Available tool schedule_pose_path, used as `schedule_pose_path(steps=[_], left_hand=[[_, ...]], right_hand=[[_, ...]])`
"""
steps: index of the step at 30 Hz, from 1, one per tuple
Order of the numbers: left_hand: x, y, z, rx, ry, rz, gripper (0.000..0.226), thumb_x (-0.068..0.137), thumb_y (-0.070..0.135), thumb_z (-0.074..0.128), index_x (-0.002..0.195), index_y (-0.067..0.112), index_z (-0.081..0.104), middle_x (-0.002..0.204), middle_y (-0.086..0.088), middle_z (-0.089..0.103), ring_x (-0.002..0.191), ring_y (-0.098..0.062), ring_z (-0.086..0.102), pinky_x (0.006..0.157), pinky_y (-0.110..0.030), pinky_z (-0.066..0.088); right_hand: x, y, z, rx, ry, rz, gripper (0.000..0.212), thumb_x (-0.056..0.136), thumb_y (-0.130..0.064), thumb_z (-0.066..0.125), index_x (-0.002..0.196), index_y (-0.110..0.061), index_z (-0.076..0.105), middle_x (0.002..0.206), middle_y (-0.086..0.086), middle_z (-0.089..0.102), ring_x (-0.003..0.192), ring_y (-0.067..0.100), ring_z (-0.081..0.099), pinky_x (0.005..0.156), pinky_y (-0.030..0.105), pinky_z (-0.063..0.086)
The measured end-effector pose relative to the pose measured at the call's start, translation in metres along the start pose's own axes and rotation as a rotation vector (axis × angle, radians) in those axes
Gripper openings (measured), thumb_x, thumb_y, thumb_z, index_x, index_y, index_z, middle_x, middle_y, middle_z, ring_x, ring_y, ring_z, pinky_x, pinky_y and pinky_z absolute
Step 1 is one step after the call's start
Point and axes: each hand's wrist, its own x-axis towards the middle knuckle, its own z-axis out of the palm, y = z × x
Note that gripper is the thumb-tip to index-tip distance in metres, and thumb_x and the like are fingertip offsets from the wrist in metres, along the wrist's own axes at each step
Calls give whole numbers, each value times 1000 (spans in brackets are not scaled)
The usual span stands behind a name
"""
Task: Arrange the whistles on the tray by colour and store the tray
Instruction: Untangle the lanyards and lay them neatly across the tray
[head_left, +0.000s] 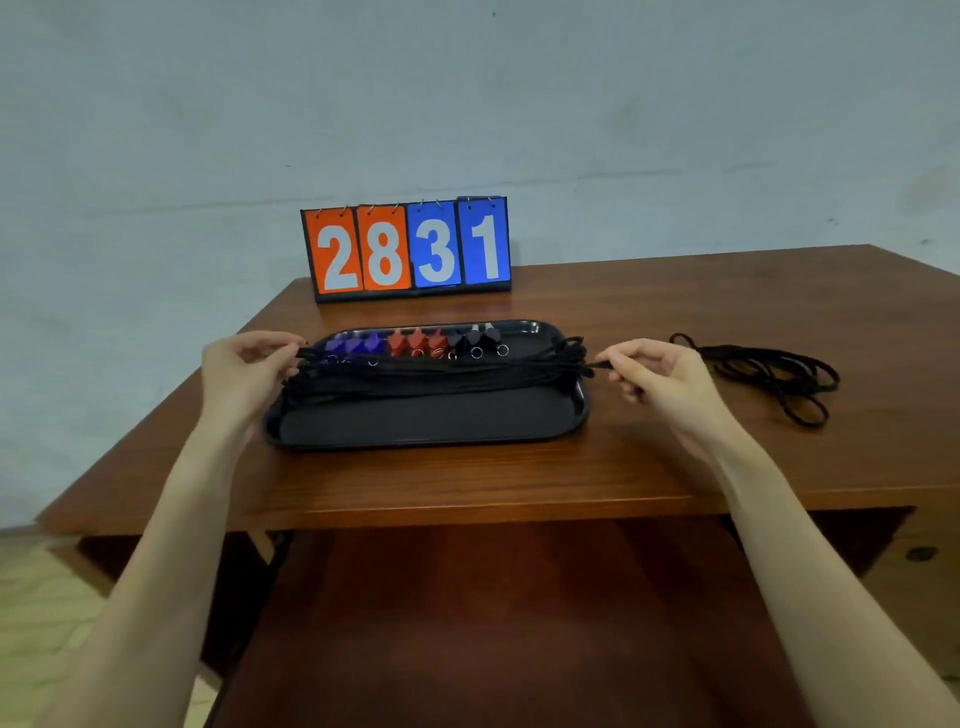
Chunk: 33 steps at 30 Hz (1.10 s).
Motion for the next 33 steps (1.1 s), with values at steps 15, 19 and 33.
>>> schedule_pose_path(steps=[15,19,33], left_hand=[[-3,-34,-27,413,-109,165,10,79,7,74,86,14,74,79,0,71,79,-10,66,81,-31,54],[4,-37,-20,474,-131,169,11,81,6,71,88,15,73,83,1,70,83,-12,65,83,-32,54],[6,-32,3,790,-59,248,12,83,19,71,94,23,74,105,-4,70,101,-25,60,94,-51,45]], right_hand=[[26,7,41,-648,179,-75,12,81,-16,74,73,-22,68,77,-6,66,70,7,61,68,25,50],[33,11,46,-736,185,-36,13,81,-17,73,73,-24,66,77,-3,66,71,14,62,66,31,55],[50,13,45,-900,121,-68,8,79,-26,76,84,-25,71,102,6,62,98,23,57,85,37,47]])
